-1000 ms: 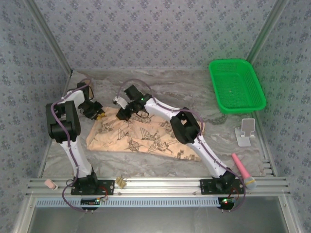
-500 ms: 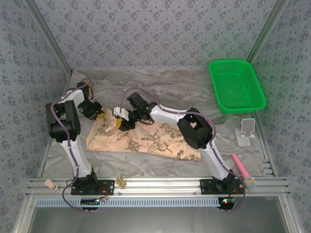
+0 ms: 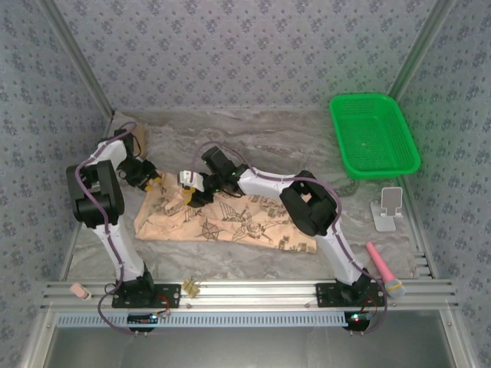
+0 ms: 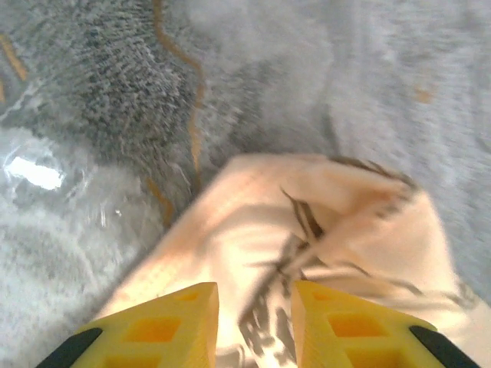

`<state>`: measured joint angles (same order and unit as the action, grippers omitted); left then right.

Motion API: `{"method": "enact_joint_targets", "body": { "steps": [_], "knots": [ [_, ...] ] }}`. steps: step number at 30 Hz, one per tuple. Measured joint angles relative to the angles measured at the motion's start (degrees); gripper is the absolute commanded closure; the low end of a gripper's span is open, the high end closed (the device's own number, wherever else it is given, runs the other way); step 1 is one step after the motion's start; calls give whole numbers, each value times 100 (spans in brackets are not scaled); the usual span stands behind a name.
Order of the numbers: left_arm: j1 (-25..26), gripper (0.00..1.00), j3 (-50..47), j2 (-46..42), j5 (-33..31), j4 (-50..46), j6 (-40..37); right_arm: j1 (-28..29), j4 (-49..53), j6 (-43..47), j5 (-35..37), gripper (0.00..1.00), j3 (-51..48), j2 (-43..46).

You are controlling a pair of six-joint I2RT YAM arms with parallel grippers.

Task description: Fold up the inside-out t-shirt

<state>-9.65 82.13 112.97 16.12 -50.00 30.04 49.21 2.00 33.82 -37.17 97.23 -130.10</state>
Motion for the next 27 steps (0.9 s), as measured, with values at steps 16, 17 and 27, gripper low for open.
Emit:
{"method": "enact_joint_targets", "body": {
  "steps": [16,17,27],
  "knots": [
    [452,67,-79,201,715,68,118,94,378,-280,0,81,846,-570],
    [450,68,-79,267,693,68,136,98,409,-280,17,90,846,-579],
    [422,68,487,625,424,-42,153,105,-107,-269,-142,96,374,-422]
  ]
}}
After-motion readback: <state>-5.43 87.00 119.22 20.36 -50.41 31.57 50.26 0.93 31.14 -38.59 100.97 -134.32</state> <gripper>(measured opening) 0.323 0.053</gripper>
